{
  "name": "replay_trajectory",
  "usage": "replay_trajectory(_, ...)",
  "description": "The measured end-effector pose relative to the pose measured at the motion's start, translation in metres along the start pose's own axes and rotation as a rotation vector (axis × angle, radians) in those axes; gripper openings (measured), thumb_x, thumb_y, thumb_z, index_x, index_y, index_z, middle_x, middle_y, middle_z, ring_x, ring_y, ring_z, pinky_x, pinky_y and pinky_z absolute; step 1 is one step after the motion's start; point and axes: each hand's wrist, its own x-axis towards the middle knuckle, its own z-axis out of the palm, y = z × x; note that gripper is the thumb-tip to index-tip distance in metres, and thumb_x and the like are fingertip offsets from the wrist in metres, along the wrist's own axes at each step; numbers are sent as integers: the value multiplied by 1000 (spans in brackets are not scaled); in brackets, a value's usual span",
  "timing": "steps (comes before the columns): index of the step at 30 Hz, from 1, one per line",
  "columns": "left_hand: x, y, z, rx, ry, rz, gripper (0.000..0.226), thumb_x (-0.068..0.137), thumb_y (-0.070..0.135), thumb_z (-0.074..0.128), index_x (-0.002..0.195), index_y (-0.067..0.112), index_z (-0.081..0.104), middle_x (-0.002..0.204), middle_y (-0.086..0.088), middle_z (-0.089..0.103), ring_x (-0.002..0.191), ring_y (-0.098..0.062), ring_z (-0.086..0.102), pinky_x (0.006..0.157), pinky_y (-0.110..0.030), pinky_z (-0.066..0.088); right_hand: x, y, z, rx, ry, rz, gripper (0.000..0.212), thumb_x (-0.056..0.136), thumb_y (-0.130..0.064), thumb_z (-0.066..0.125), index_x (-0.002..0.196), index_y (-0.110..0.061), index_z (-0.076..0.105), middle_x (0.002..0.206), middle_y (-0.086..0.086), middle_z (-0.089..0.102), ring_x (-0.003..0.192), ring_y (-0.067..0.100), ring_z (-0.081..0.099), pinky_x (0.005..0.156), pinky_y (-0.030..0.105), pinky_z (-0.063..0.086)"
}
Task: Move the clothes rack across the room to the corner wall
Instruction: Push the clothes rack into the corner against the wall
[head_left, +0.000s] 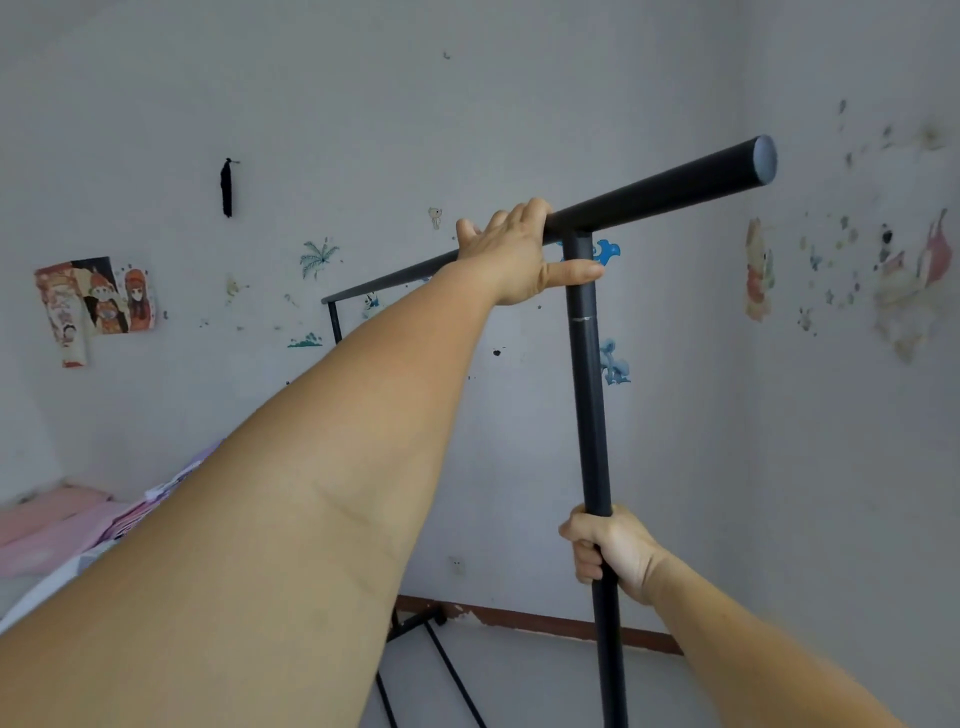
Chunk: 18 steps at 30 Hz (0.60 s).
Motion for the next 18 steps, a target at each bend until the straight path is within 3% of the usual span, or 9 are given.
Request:
replay_trajectory(7, 22, 17, 16, -83, 8, 10, 78, 60, 83, 41, 111, 25, 38, 108, 10, 38, 101, -13, 32, 84, -37, 16, 4, -1, -27, 8, 8, -14, 44, 77, 1, 53, 42, -19, 36, 42, 3, 34, 37, 18, 31, 43, 26, 34)
replay_trajectory(12, 19, 5, 9, -281, -70, 42, 64, 58, 79, 50, 101, 35, 35, 109, 10, 40, 102, -19, 40, 83, -35, 25, 1, 0, -26, 18, 18, -6, 42, 76, 1, 54, 43, -19, 36, 43, 3, 34, 37, 17, 31, 43, 25, 33)
replay_trajectory(18, 4, -5, 1, -76, -56, 7, 82, 59, 85, 39, 114, 24, 37, 110, 7, 37, 103, -14, 34, 85, -42, 21, -11, 3, -10, 2, 16, -7, 36, 68, -4, 57, 41, -21, 39, 42, 3, 35, 37, 17, 32, 42, 25, 35)
